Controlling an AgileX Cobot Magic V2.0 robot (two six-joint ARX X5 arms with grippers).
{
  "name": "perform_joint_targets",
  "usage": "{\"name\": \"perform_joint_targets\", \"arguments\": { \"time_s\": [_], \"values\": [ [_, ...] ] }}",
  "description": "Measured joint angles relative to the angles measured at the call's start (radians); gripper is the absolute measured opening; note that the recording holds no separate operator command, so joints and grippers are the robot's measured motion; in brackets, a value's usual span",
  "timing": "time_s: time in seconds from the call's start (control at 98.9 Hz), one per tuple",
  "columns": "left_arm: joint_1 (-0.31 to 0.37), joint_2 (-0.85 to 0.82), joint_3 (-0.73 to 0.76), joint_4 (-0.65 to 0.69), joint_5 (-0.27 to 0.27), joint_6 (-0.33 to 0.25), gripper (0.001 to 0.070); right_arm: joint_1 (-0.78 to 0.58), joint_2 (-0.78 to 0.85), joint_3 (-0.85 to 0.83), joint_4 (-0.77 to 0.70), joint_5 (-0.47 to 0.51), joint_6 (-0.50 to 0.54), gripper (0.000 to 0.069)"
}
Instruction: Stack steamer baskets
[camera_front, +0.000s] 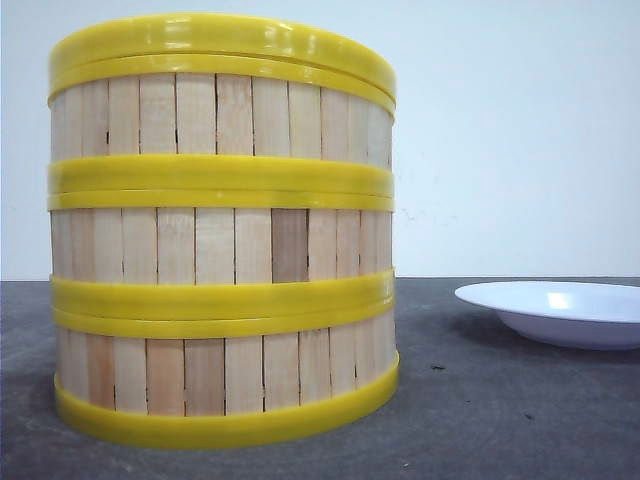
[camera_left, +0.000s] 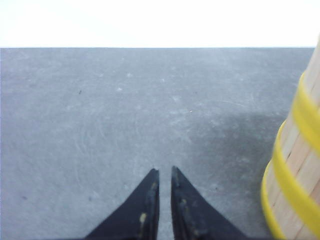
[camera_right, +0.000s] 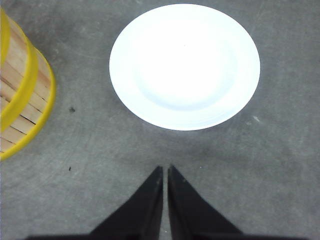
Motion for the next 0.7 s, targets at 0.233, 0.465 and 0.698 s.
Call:
{"name": "perform_joint_targets", "arguments": {
  "time_s": [0.233, 0.465, 0.698],
  "values": [
    [0.024, -0.078, -0.039, -0.042, 0.000, -0.013, 0.0015, 0.000, 0.000, 0.000, 0.002, 0.000, 0.000, 0.0011],
    [0.033, -0.078, -0.039, -0.040, 0.010, -0.013, 0.0015, 0.000, 0.000, 0.000, 0.007, 0.000, 0.000, 0.0011],
    [0.033, -0.078, -0.039, -0.040, 0.011, -0.013, 0.0015, 0.000, 0.000, 0.000, 0.007, 0.000, 0.000, 0.0011]
  ]
}}
